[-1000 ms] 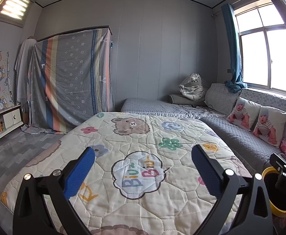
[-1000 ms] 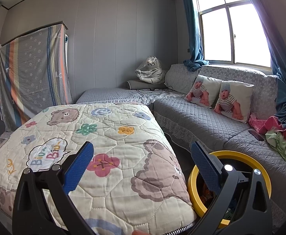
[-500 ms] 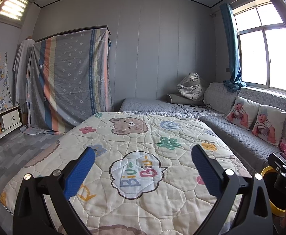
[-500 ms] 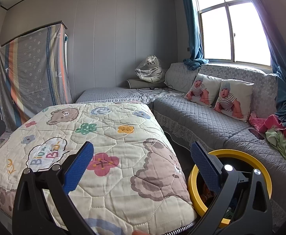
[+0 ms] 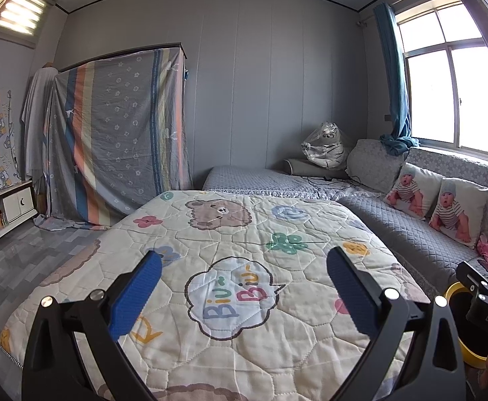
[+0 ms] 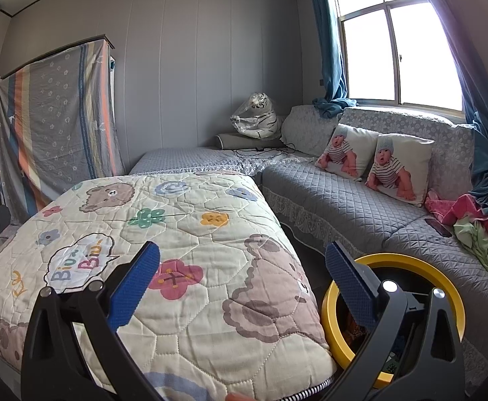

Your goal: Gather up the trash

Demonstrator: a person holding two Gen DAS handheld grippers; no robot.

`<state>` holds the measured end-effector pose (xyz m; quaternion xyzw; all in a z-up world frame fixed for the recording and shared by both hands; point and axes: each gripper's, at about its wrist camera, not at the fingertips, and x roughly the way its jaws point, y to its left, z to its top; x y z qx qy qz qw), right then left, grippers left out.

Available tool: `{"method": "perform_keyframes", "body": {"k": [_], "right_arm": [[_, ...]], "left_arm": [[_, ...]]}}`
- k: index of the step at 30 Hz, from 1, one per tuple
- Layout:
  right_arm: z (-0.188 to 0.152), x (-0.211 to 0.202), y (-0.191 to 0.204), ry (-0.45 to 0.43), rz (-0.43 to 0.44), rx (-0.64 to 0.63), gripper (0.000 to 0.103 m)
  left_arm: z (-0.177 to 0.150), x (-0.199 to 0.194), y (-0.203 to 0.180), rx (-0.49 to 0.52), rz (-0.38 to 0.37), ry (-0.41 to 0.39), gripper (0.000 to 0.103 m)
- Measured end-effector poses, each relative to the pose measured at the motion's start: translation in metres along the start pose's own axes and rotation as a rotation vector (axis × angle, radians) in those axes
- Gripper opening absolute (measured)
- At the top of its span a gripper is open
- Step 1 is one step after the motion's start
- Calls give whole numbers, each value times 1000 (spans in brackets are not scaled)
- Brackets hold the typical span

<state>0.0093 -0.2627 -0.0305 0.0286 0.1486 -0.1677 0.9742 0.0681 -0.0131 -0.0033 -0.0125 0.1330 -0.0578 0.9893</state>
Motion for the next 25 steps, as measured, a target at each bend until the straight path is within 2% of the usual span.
{"method": "perform_keyframes", "body": {"k": [25], "right_arm": [[1,0,-1,1,0,2,95]], "left_arm": [[3,5,-2,6,0,-4,95]]}}
